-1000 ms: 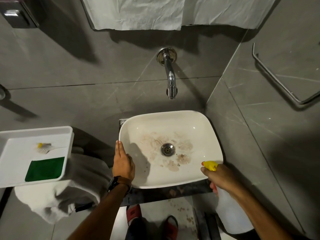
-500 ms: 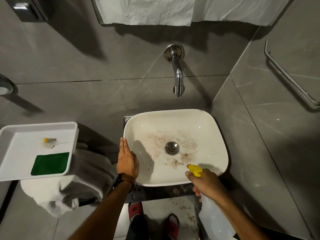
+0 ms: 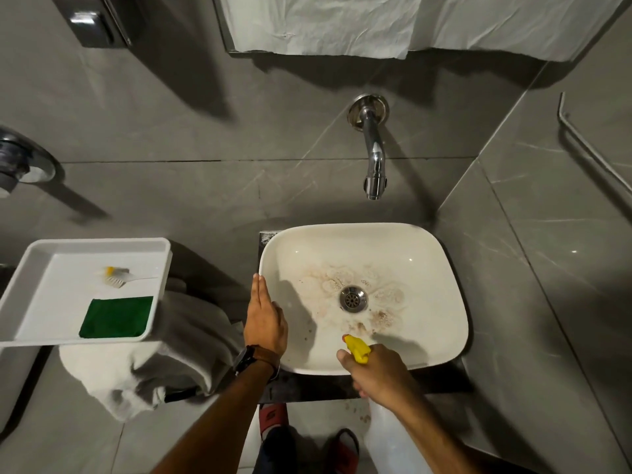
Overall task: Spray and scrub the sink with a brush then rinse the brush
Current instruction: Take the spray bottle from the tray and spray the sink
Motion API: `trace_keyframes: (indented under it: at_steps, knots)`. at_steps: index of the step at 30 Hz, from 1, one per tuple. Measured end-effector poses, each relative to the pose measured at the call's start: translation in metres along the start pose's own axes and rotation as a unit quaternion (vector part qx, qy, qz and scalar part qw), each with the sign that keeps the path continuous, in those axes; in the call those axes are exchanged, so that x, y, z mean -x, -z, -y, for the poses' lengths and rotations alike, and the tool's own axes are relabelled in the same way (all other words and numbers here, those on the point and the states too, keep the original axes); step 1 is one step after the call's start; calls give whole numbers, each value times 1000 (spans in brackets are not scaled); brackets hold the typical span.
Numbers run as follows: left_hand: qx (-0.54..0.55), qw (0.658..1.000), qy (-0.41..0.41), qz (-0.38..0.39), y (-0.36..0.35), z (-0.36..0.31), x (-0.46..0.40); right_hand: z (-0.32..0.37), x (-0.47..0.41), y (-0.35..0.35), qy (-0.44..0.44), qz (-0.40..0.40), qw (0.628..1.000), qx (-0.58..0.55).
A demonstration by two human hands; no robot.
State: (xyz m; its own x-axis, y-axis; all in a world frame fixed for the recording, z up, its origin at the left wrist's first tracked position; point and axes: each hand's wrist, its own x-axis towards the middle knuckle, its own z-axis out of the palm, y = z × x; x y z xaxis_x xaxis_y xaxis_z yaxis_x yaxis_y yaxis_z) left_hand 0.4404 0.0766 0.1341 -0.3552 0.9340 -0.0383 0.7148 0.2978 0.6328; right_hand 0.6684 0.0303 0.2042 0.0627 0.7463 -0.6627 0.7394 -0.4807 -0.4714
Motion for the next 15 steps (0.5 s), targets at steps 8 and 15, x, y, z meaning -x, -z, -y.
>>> trace_keyframes:
  at_steps: [8, 15]
  knots:
    - [3, 1000, 2, 3, -2, 3, -2, 12, 2, 20, -30, -50, 998, -18]
    - [2, 1000, -4, 0, -3, 5, -2, 19, 1, 74, -15, -84, 986, -141]
